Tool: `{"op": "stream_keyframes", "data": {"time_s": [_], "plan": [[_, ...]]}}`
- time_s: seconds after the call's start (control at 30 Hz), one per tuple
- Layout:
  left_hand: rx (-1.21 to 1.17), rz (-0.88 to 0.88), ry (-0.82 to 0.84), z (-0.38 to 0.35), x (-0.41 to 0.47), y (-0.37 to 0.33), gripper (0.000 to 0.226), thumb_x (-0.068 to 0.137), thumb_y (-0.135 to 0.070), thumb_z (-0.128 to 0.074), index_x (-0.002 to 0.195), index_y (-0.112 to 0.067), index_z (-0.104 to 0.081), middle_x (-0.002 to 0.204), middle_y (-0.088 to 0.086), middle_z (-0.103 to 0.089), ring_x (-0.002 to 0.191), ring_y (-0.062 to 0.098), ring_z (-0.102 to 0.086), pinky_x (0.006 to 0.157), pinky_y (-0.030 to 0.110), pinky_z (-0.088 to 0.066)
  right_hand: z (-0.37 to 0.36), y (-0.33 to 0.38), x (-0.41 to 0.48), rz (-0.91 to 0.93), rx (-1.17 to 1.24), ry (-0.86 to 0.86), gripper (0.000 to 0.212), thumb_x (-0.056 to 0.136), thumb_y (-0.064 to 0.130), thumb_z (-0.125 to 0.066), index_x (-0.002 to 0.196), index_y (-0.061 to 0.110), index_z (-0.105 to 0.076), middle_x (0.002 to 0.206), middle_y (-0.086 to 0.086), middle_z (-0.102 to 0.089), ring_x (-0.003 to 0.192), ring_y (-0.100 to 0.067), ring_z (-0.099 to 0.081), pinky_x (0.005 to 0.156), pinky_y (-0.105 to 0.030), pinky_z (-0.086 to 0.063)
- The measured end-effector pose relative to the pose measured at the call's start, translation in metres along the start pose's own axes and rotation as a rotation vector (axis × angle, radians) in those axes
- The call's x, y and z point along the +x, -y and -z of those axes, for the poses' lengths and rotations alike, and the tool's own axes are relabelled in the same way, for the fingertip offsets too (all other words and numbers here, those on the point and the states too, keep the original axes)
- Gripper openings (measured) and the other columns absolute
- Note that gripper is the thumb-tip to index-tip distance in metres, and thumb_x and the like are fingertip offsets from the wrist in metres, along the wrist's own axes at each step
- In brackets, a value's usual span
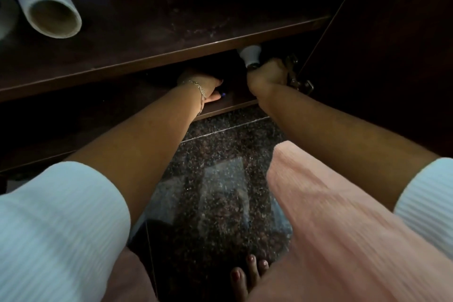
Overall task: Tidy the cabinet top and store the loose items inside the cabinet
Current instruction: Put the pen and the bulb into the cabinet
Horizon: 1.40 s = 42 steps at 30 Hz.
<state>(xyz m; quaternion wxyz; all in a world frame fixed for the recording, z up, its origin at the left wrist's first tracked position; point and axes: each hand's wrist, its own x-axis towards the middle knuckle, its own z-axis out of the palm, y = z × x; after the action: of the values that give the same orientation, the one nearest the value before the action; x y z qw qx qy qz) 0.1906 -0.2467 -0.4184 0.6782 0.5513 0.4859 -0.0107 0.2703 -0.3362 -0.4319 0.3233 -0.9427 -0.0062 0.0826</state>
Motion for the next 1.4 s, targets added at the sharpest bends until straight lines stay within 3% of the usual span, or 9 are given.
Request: {"op": "stream_keyframes", "data": {"time_s": [0.1,0.2,0.37,0.47,0.7,0.9,1.03,1.23,1.4], "plan": [[0.022,-0.001,-0.003,-0.001,0.002,-0.001,0.033,0.092,-0.010,-0.057,0.125,-0.007,-0.050,0.094,0.001,-0.054,0.101,0.020,-0.060,0.075,0.028,-0.055,-0.001,0.000,0.001,0.012,0.004,-0.030,0.027,0.091,0.010,-0.055,0.113,-0.003,-0.059,0.121,-0.022,-0.061,0.113,-0.035,-0.058,0.077,-0.033,-0.040],[0.045,-0.033,-0.028,0.000,0.003,0.000,0.032,0.092,-0.012,-0.058,0.123,-0.006,-0.050,0.098,0.004,-0.054,0.092,0.019,-0.061,0.073,0.031,-0.055,0.003,-0.002,-0.001,0.028,0.002,-0.008,0.026,0.090,0.011,-0.057,0.112,-0.002,-0.061,0.119,-0.020,-0.063,0.112,-0.034,-0.059,0.077,-0.032,-0.041],[0.024,-0.038,-0.078,0.002,0.001,0.003,0.029,0.092,-0.012,-0.058,0.119,-0.003,-0.052,0.074,0.002,-0.052,0.101,0.022,-0.059,0.065,0.031,-0.052,0.008,-0.004,-0.011,0.045,-0.012,-0.021,0.026,0.089,0.008,-0.058,0.112,-0.002,-0.063,0.120,-0.020,-0.064,0.114,-0.033,-0.059,0.085,-0.034,-0.047],[-0.010,-0.039,-0.081,0.004,-0.002,0.004,0.029,0.091,-0.009,-0.058,0.120,-0.006,-0.053,0.076,0.001,-0.052,0.089,0.018,-0.057,0.051,0.029,-0.050,0.013,-0.009,-0.019,0.103,0.005,0.009,0.030,0.085,0.017,-0.066,0.112,0.001,-0.065,0.118,-0.018,-0.065,0.112,-0.032,-0.061,0.084,-0.031,-0.049],[-0.027,-0.024,-0.053,0.013,-0.016,0.010,0.011,0.090,0.000,-0.057,0.098,-0.008,-0.055,0.078,0.005,-0.054,0.069,0.014,-0.055,0.076,0.037,-0.054,0.027,-0.017,-0.035,0.147,0.027,0.080,0.040,0.088,0.022,-0.062,0.125,0.007,-0.058,0.130,-0.015,-0.058,0.121,-0.030,-0.054,0.096,-0.033,-0.045],[0.139,-0.135,-0.007,0.021,-0.039,0.015,0.043,0.091,0.002,-0.054,0.133,-0.003,-0.046,0.118,0.016,-0.059,0.114,0.031,-0.059,0.085,0.034,-0.050,0.033,-0.021,-0.057,0.166,0.124,0.093,0.048,0.088,0.022,-0.063,0.134,0.012,-0.052,0.133,-0.011,-0.056,0.122,-0.027,-0.054,0.099,-0.034,-0.044],[0.224,-0.233,-0.035,0.024,-0.063,0.008,0.026,0.087,-0.002,-0.061,0.111,-0.010,-0.058,0.086,0.006,-0.057,0.075,0.012,-0.056,0.079,0.031,-0.056,0.041,-0.018,-0.080,0.121,0.303,0.105,0.050,0.088,0.017,-0.058,0.137,0.014,-0.048,0.135,-0.006,-0.055,0.124,-0.023,-0.052,0.104,-0.038,-0.043],[0.287,-0.386,0.074,0.047,-0.125,0.005,0.018,0.091,-0.012,-0.059,0.108,-0.018,-0.063,0.106,0.005,-0.065,0.089,0.013,-0.058,0.077,0.024,-0.051,0.083,-0.011,-0.123,0.143,0.538,0.119,0.041,0.087,0.005,-0.053,0.126,0.016,-0.056,0.121,0.003,-0.061,0.113,-0.013,-0.057,0.101,-0.031,-0.046],[0.328,-0.531,0.146,0.073,-0.179,-0.013,0.013,0.090,-0.014,-0.061,0.091,-0.026,-0.064,0.106,0.007,-0.070,0.089,0.012,-0.061,0.078,0.027,-0.050,0.139,-0.010,-0.149,0.457,0.513,0.107,0.034,0.086,-0.001,-0.054,0.107,0.027,-0.059,0.099,0.019,-0.059,0.099,-0.004,-0.059,0.089,-0.016,-0.046]]}}
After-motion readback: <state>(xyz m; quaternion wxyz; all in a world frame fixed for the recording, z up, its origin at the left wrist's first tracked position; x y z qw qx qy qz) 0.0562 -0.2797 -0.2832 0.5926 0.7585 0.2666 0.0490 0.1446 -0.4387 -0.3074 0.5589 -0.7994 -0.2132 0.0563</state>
